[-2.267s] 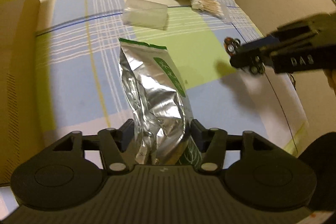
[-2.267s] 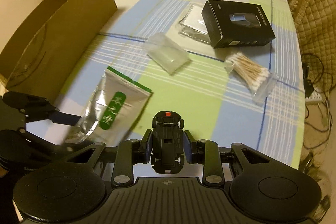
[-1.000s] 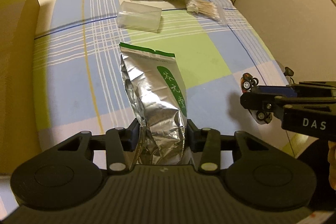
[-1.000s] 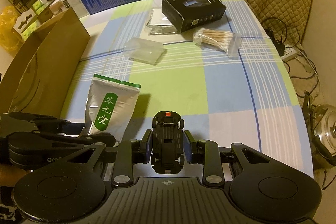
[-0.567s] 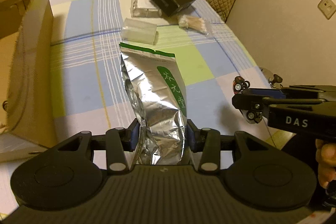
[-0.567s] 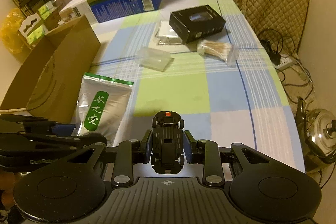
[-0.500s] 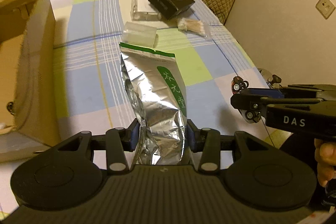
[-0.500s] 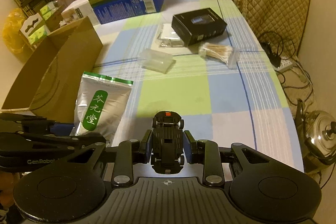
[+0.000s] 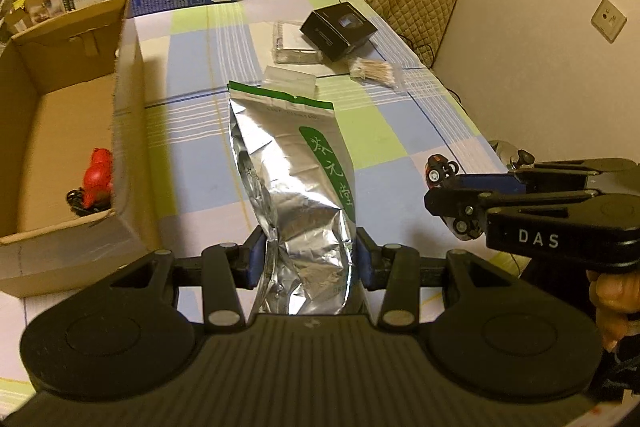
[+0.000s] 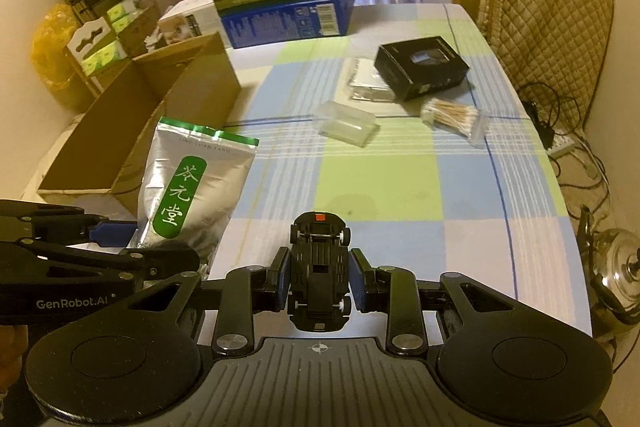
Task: Organize objects
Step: 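Lift the silver pouch with the left tool while the right tool lifts the toy car, then carry the silver pouch and toy car over the cardboard box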
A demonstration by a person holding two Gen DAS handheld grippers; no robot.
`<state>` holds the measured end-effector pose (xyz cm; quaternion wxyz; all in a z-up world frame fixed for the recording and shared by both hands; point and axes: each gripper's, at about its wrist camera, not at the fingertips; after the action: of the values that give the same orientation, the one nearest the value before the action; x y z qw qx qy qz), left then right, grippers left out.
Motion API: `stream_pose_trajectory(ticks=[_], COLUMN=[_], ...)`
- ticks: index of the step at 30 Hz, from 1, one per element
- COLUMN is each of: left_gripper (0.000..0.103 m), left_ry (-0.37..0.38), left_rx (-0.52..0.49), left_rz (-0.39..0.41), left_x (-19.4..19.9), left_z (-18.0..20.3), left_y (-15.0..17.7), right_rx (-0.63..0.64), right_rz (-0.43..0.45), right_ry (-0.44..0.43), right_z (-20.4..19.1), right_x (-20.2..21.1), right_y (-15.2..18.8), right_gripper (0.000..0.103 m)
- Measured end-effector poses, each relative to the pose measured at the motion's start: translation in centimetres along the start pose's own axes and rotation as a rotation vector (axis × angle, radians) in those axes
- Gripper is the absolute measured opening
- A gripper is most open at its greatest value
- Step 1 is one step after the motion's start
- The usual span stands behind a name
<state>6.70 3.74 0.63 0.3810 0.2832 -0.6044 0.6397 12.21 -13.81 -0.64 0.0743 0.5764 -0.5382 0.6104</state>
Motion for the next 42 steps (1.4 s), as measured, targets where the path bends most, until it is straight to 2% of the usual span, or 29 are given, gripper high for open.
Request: stream_pose_trajectory(ticks=[11,22,31,42], left_gripper=[0.039,0.039,0.039,0.039], left_ry=[-0.016,-0.063,-0.115,-0.234], left_rx=[-0.009,-0.011,0.002,0.0], left_rz=[0.025,0.053,0.072,0.082], left_x=[3.0,6.7,10.6,14.6], left_z=[-1.4,-5.0,-9.5,-16.1], left_y=[0.7,0.2,-0.4,-2.6], right_rx=[0.048,0.087,0.133,0.194], right_rz=[0.005,0.019,0.033,0.05], right_ry=[-0.028,-0.074,-0.135,-0.206], right_z=[-3.1,-6.4,-10.8,-17.0], right_x=[0.3,-0.2,-0.8,-2.6], right_y=[0.1,-0.6,-2.2,-5.3], right_gripper=[0.027,0.027,0.027,0.027])
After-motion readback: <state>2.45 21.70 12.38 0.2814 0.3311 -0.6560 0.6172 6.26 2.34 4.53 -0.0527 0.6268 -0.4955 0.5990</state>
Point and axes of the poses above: each gripper's, at about its wrist camera, not at the fingertips, and x roughly against the way its jaws point, z to its right, y to its underside, and after that the axes turned 4 degrees about -x, right-handed
